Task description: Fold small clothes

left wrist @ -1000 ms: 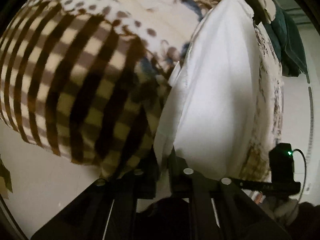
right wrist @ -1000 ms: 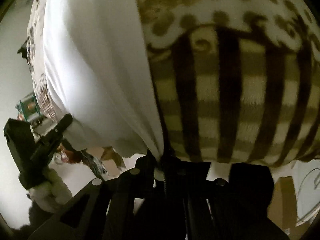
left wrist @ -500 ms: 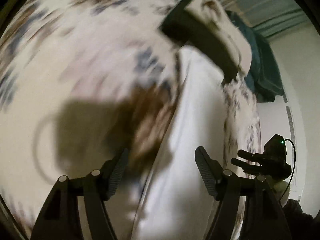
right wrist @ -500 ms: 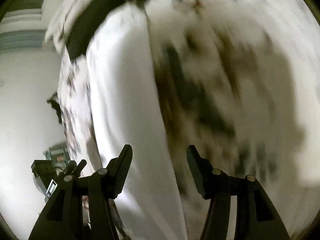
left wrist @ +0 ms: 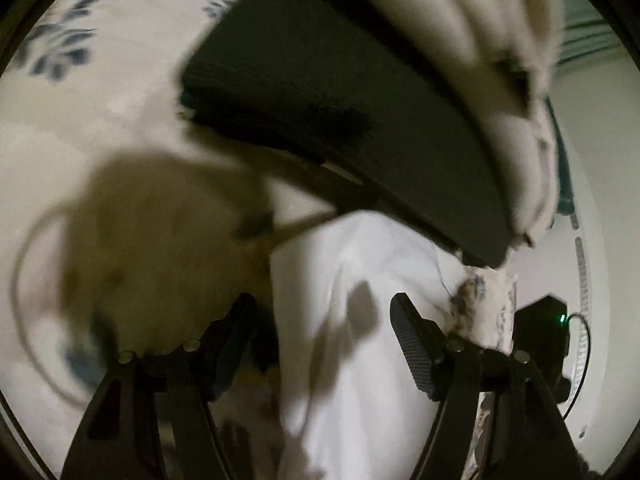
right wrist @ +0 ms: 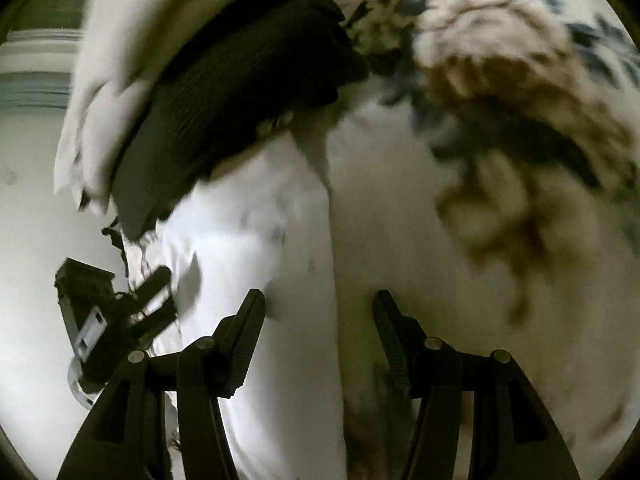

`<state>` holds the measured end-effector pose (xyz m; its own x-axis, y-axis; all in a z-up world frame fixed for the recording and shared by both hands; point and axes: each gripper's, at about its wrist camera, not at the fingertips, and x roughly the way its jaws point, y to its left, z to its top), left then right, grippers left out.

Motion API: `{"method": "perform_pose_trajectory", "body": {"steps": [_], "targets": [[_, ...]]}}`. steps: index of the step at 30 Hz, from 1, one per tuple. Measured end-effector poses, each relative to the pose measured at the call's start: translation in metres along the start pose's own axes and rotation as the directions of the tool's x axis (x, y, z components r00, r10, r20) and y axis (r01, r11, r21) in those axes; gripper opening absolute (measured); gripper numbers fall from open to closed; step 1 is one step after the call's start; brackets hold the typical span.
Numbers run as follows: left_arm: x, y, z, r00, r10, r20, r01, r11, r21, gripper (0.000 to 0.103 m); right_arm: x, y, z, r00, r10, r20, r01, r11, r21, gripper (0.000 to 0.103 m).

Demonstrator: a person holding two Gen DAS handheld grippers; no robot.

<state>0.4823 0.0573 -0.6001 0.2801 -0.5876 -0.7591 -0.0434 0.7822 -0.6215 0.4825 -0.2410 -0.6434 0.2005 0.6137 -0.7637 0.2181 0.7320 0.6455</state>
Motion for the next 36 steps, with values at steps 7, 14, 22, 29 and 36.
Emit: {"method": "perform_pose_trajectory", "body": {"steps": [7,14,22,29,36], "targets": [[0.019,0.003,0.018,1.000,-0.014,0.014,0.014,1.000,0.014,0.067,0.012,-0.002,0.052,0.992,0.058,0.111,-0.064,0.997,0.049,0.054],[0.011,0.009,0.012,0.998,-0.062,0.027,0.062,0.998,0.001,0.069,0.031,0.014,0.061,0.987,0.164,-0.006,-0.164,0.986,-0.007,0.054],[-0.004,-0.001,-0.012,0.998,-0.047,0.049,0.042,0.994,0.101,0.007,0.052,0.048,0.060,0.992,0.125,-0.034,-0.128,0.984,-0.127,0.012],[-0.052,-0.016,-0.028,0.991,-0.052,0.125,0.032,0.987,0.155,0.007,0.024,0.078,0.040,0.992,0.124,0.037,-0.114,0.974,-0.198,0.004],[-0.101,-0.025,-0.062,0.986,-0.064,0.156,0.031,0.978,0.208,0.007,-0.016,0.113,0.005,0.988,0.139,0.067,-0.112,0.944,-0.311,0.003]]}}
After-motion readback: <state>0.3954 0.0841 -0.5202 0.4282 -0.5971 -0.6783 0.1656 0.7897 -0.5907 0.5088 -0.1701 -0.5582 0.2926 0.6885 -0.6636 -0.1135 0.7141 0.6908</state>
